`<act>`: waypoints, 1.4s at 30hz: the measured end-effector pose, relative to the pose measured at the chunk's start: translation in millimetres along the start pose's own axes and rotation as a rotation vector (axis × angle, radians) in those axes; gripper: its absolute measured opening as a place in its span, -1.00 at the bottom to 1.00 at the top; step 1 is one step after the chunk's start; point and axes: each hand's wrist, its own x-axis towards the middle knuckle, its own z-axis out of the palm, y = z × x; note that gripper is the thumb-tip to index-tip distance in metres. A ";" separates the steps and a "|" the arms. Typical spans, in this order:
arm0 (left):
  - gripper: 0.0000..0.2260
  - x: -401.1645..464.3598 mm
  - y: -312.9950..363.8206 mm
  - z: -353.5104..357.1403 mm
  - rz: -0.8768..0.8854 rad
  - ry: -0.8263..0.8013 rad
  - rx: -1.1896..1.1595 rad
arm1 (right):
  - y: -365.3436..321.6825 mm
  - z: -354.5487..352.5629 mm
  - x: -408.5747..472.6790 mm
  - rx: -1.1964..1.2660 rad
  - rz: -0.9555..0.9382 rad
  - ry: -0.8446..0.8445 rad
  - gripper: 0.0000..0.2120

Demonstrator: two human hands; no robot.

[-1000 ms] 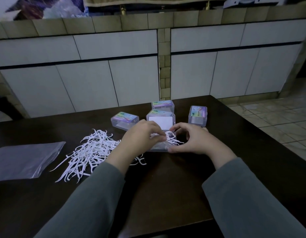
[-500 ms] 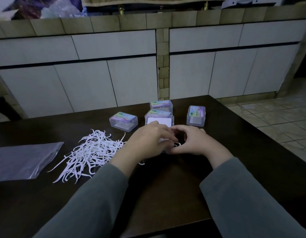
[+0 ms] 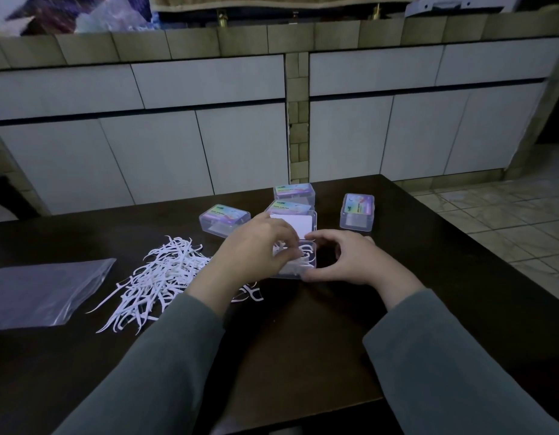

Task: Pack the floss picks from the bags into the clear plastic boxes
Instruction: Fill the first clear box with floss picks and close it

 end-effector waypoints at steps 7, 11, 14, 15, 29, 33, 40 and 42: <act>-0.84 5.3 7.5 6.4 -0.043 -0.037 0.018 | -1.2 -0.1 -1.2 0.003 -0.003 0.002 -0.28; -0.82 6.6 3.7 4.6 -0.061 0.003 0.013 | -1.5 -0.2 -1.3 0.004 0.003 -0.007 -0.27; -0.65 -1.7 -14.9 -4.4 -0.127 0.093 -0.097 | 0.3 0.8 0.2 -0.006 0.016 -0.003 -0.26; -0.53 -4.7 -21.0 -6.0 -0.170 0.068 -0.093 | 1.0 1.3 0.6 -0.002 0.015 -0.001 -0.25; -0.55 -1.6 -14.0 0.2 -0.229 -0.030 -0.159 | 2.7 3.7 2.7 -0.017 0.023 0.011 -0.26; -0.66 -2.2 -15.7 -1.7 -0.210 -0.027 -0.151 | 2.8 3.5 2.7 -0.014 0.028 0.004 -0.25; -0.66 1.8 -13.9 1.4 -0.184 0.012 -0.052 | -0.9 1.6 -0.3 -0.011 0.013 0.000 -0.28; -0.65 2.8 -13.2 3.3 -0.197 0.014 0.032 | -0.7 1.6 0.1 -0.011 0.012 0.002 -0.27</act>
